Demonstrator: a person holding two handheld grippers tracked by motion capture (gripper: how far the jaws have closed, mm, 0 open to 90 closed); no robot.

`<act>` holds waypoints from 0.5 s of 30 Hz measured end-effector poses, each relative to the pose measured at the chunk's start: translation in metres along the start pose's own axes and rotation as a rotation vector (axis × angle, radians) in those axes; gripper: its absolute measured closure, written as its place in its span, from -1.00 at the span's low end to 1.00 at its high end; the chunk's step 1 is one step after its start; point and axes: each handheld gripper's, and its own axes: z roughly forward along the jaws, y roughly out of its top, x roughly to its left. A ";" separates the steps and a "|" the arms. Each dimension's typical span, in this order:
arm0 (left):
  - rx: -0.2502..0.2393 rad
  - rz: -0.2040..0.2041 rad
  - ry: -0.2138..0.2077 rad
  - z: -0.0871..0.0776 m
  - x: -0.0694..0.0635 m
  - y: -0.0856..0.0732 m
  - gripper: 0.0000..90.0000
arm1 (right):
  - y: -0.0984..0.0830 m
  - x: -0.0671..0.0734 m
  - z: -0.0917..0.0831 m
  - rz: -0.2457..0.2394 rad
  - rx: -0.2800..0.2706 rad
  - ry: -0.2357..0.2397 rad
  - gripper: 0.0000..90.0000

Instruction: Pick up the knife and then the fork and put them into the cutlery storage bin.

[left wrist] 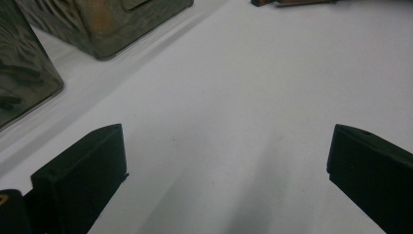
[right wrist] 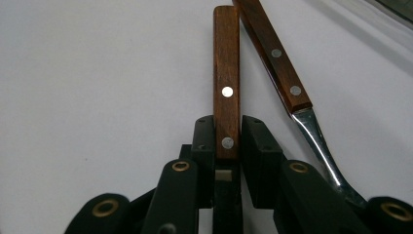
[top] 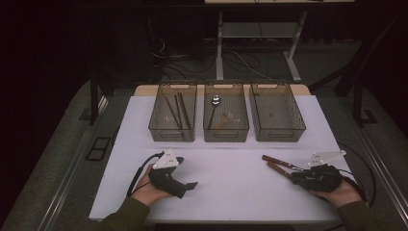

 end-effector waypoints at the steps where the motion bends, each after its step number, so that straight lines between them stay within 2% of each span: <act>1: 0.000 0.001 0.000 0.000 0.000 0.000 -1.00 | -0.001 0.000 0.001 -0.011 0.001 -0.006 0.69; 6: -0.001 0.000 -0.001 0.000 0.000 0.000 -1.00 | -0.002 0.001 0.000 -0.049 -0.001 -0.011 0.67; 11: -0.002 -0.001 -0.001 0.000 0.000 0.000 -1.00 | -0.004 0.001 -0.002 -0.061 0.005 -0.014 0.57; 13: -0.001 -0.001 -0.001 0.000 0.000 0.000 -1.00 | -0.004 0.001 -0.002 -0.062 0.008 -0.015 0.68; 15: 0.002 -0.001 0.000 0.000 0.000 0.000 -1.00 | -0.005 0.001 -0.002 -0.063 0.010 -0.015 0.70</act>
